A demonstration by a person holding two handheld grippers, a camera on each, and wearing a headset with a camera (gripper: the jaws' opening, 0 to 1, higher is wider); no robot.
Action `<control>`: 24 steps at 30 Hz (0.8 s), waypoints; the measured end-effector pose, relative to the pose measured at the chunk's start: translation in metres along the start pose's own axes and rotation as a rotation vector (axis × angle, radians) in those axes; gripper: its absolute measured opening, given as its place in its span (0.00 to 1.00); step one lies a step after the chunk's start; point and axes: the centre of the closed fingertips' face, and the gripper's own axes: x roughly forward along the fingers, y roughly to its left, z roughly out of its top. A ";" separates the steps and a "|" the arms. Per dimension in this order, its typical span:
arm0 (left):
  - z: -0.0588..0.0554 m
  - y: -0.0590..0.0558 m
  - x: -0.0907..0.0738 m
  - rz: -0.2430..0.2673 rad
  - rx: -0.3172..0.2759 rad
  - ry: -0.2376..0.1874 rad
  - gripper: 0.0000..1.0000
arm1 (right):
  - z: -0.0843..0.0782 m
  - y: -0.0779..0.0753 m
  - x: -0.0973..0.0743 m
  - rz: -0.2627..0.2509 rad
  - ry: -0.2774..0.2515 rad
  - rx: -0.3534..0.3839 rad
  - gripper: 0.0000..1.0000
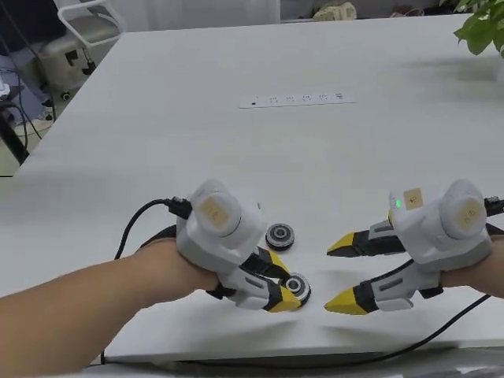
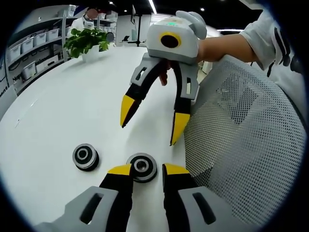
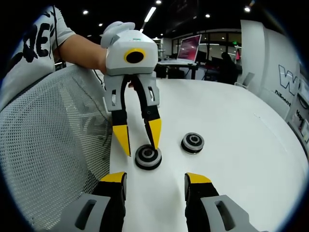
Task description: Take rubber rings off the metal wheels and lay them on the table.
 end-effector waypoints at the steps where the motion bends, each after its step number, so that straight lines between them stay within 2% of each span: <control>1: 0.000 0.000 0.000 0.002 -0.001 0.001 0.18 | 0.000 0.000 0.000 0.001 0.001 0.001 0.46; 8: 0.000 0.006 0.000 0.042 0.007 -0.007 0.11 | 0.000 0.000 0.001 0.003 0.001 0.002 0.46; 15: -0.001 0.007 0.002 0.075 0.075 -0.002 0.08 | -0.001 -0.001 0.001 0.004 0.006 0.006 0.46; 24: -0.001 0.007 0.001 0.081 0.097 -0.009 0.08 | 0.002 0.000 0.003 0.010 0.009 -0.006 0.44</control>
